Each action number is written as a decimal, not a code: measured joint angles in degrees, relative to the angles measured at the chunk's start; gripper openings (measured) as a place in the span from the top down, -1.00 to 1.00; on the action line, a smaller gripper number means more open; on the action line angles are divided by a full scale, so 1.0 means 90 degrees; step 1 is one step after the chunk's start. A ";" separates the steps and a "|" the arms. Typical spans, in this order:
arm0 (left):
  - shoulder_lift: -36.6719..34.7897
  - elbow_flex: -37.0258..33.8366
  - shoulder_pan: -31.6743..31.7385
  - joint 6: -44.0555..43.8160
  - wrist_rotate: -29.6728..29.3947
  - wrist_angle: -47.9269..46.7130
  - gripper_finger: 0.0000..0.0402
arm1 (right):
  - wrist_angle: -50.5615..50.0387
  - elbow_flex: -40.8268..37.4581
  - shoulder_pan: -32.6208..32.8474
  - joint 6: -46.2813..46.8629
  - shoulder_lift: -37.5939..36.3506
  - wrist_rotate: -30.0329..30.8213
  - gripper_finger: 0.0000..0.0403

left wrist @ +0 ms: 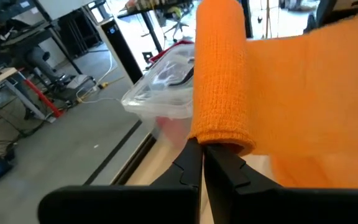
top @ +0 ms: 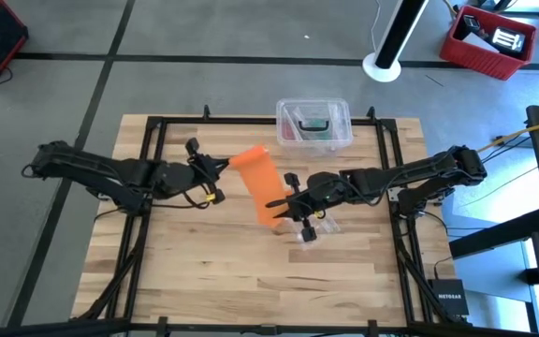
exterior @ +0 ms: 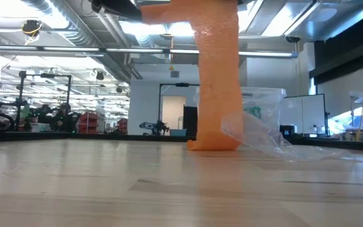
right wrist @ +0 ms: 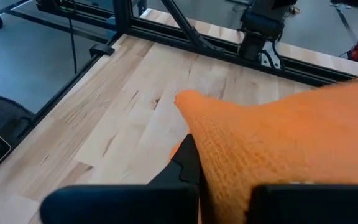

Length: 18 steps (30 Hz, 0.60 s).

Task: Roll bandage
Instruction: Roll the orange bandage

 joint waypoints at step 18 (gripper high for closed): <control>-0.0059 -0.0607 -0.0199 0.0451 0.0365 0.1712 1.00 | 0.0005 0.0000 0.0000 0.0022 0.0007 0.0000 1.00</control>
